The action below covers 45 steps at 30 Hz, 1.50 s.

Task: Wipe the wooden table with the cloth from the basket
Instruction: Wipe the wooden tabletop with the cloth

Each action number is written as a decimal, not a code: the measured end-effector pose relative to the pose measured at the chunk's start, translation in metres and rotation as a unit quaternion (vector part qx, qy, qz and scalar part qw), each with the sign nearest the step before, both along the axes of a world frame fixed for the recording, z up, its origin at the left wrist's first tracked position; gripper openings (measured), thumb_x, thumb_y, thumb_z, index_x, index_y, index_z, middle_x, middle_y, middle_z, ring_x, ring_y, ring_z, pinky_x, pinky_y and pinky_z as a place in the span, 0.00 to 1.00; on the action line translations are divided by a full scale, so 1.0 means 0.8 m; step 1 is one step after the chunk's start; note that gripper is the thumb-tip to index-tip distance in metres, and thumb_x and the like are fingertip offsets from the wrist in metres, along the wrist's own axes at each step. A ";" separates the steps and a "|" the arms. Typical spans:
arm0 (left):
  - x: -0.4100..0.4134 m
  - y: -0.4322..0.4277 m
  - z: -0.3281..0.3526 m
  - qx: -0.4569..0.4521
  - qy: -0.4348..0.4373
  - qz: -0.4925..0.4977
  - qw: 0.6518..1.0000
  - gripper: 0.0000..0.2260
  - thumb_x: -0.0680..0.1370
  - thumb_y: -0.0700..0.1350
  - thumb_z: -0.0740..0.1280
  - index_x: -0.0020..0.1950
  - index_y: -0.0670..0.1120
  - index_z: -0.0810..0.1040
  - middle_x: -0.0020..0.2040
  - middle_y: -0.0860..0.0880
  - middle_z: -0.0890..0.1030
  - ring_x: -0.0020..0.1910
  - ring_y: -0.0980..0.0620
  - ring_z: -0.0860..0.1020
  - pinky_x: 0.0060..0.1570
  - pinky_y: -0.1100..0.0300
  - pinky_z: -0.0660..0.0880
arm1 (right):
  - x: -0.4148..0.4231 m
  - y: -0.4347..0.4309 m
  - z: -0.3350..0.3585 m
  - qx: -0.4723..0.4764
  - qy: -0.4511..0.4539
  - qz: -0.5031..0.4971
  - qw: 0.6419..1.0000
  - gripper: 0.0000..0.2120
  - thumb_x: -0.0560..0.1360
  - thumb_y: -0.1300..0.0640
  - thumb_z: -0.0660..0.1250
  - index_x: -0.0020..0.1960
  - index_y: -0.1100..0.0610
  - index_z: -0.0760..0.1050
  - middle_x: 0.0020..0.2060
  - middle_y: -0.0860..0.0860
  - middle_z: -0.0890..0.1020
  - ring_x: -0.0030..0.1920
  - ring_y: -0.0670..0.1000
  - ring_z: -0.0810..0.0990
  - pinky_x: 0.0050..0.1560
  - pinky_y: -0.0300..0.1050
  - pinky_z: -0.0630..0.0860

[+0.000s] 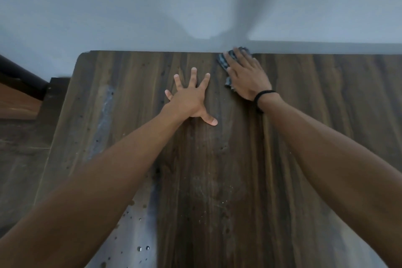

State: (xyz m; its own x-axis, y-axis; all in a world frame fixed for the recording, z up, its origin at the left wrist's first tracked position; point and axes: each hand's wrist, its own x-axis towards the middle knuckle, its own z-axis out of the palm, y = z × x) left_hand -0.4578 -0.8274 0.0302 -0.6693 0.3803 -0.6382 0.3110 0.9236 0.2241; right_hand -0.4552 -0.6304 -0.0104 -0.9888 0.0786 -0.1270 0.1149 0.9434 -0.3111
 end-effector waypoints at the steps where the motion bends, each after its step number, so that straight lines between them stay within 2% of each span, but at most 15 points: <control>1: 0.000 -0.002 0.000 0.000 0.004 0.002 1.000 0.65 0.61 0.63 0.80 0.79 0.59 0.32 0.77 0.52 0.26 0.74 0.31 0.30 0.68 0.23 0.45 | -0.002 0.001 0.000 -0.007 -0.001 -0.013 1.000 0.25 0.85 0.48 0.45 0.82 0.47 0.49 0.81 0.50 0.47 0.81 0.52 0.44 0.79 0.54 0.44; 10: -0.004 -0.001 -0.001 -0.007 -0.003 0.005 1.000 0.65 0.61 0.63 0.80 0.78 0.59 0.32 0.77 0.52 0.26 0.75 0.32 0.30 0.69 0.24 0.45 | 0.052 -0.007 -0.006 0.005 0.021 -0.100 0.995 0.25 0.85 0.47 0.45 0.82 0.46 0.48 0.81 0.50 0.46 0.81 0.52 0.44 0.80 0.54 0.42; 13: -0.001 -0.005 -0.004 -0.001 0.009 -0.012 1.000 0.64 0.62 0.65 0.79 0.79 0.59 0.33 0.78 0.51 0.27 0.75 0.32 0.31 0.69 0.25 0.45 | 0.076 -0.004 -0.007 0.014 0.005 0.018 1.000 0.25 0.86 0.46 0.46 0.82 0.44 0.47 0.81 0.47 0.45 0.80 0.50 0.42 0.78 0.51 0.41; 14: -0.002 -0.010 -0.004 0.003 0.012 -0.020 1.000 0.63 0.62 0.66 0.78 0.79 0.58 0.34 0.78 0.51 0.28 0.75 0.32 0.32 0.70 0.26 0.46 | 0.083 0.002 -0.005 0.011 0.004 0.015 1.000 0.25 0.85 0.46 0.46 0.82 0.43 0.47 0.81 0.46 0.45 0.80 0.50 0.43 0.78 0.50 0.41; 17: -0.017 -0.035 0.002 0.000 0.008 -0.005 1.000 0.61 0.62 0.68 0.77 0.79 0.60 0.36 0.79 0.52 0.29 0.76 0.32 0.32 0.70 0.27 0.45 | 0.102 0.010 -0.008 0.024 0.026 -0.100 0.994 0.25 0.86 0.47 0.45 0.82 0.46 0.48 0.81 0.49 0.47 0.81 0.52 0.44 0.79 0.51 0.42; 18: -0.024 -0.045 0.005 -0.015 0.009 0.003 1.000 0.61 0.62 0.67 0.77 0.79 0.61 0.36 0.78 0.52 0.29 0.75 0.33 0.31 0.70 0.26 0.44 | 0.102 0.004 -0.008 0.027 0.032 -0.083 0.996 0.25 0.85 0.47 0.45 0.82 0.46 0.48 0.81 0.50 0.46 0.81 0.52 0.44 0.79 0.51 0.42; 21: -0.036 -0.067 0.009 -0.053 -0.005 -0.001 0.999 0.63 0.62 0.64 0.79 0.77 0.64 0.32 0.77 0.52 0.26 0.75 0.32 0.31 0.70 0.25 0.46 | 0.088 0.010 -0.004 0.044 0.013 0.117 0.992 0.26 0.85 0.47 0.46 0.82 0.46 0.47 0.81 0.49 0.46 0.81 0.52 0.44 0.78 0.53 0.44; 22: -0.036 -0.069 0.008 -0.054 -0.008 -0.008 0.998 0.63 0.62 0.63 0.79 0.76 0.64 0.30 0.77 0.52 0.26 0.75 0.32 0.31 0.70 0.25 0.47 | 0.072 0.025 -0.001 0.052 0.011 0.142 0.988 0.27 0.85 0.48 0.48 0.82 0.46 0.47 0.81 0.50 0.47 0.81 0.53 0.45 0.78 0.55 0.46; 26: -0.035 -0.067 0.005 -0.054 -0.013 -0.009 0.998 0.64 0.63 0.61 0.80 0.76 0.64 0.29 0.76 0.52 0.25 0.75 0.32 0.31 0.69 0.25 0.48 | 0.021 0.022 0.004 0.013 0.010 -0.092 0.996 0.25 0.85 0.50 0.48 0.82 0.49 0.50 0.81 0.53 0.48 0.81 0.54 0.44 0.79 0.55 0.44; 30: -0.025 -0.057 0.003 -0.044 -0.007 -0.022 0.999 0.64 0.62 0.62 0.80 0.76 0.64 0.30 0.76 0.53 0.25 0.75 0.31 0.32 0.68 0.25 0.50 | 0.024 -0.005 -0.001 0.010 0.015 0.035 0.999 0.25 0.85 0.47 0.45 0.82 0.46 0.48 0.81 0.48 0.47 0.81 0.51 0.43 0.78 0.52 0.41; 33: -0.033 -0.072 0.001 -0.054 -0.005 -0.009 0.999 0.64 0.62 0.62 0.80 0.76 0.64 0.30 0.76 0.53 0.25 0.75 0.31 0.32 0.68 0.25 0.49 | -0.007 -0.025 0.001 -0.004 0.007 -0.080 0.997 0.26 0.85 0.49 0.47 0.82 0.49 0.50 0.81 0.52 0.47 0.81 0.54 0.44 0.80 0.57 0.44; 37: -0.038 -0.076 -0.001 -0.057 -0.002 -0.013 0.998 0.64 0.61 0.63 0.80 0.77 0.64 0.31 0.77 0.53 0.26 0.75 0.30 0.33 0.68 0.25 0.50 | -0.015 -0.056 -0.002 -0.005 0.015 0.034 0.999 0.25 0.86 0.49 0.47 0.82 0.48 0.49 0.81 0.51 0.47 0.81 0.53 0.43 0.78 0.53 0.42; 41: -0.039 -0.069 0.002 -0.053 0.000 -0.012 0.999 0.64 0.61 0.63 0.80 0.77 0.64 0.31 0.77 0.53 0.26 0.75 0.30 0.33 0.69 0.24 0.51 | -0.020 -0.054 0.002 -0.004 0.012 -0.070 0.997 0.26 0.85 0.50 0.49 0.82 0.50 0.51 0.81 0.53 0.48 0.81 0.54 0.44 0.79 0.55 0.43; 44: -0.035 -0.069 0.001 -0.050 0.002 -0.015 0.999 0.64 0.61 0.63 0.80 0.77 0.64 0.31 0.77 0.53 0.26 0.75 0.30 0.33 0.68 0.24 0.51 | -0.001 -0.063 -0.002 -0.005 0.007 0.075 0.997 0.25 0.85 0.49 0.48 0.82 0.47 0.50 0.81 0.50 0.47 0.81 0.52 0.43 0.78 0.53 0.42; 45: -0.034 -0.070 0.002 -0.052 0.005 -0.015 0.999 0.64 0.61 0.63 0.80 0.77 0.64 0.31 0.77 0.53 0.26 0.75 0.30 0.33 0.68 0.24 0.51 | 0.000 -0.054 -0.002 -0.007 0.010 0.076 0.997 0.25 0.85 0.49 0.47 0.82 0.47 0.50 0.81 0.49 0.47 0.81 0.52 0.44 0.77 0.52 0.42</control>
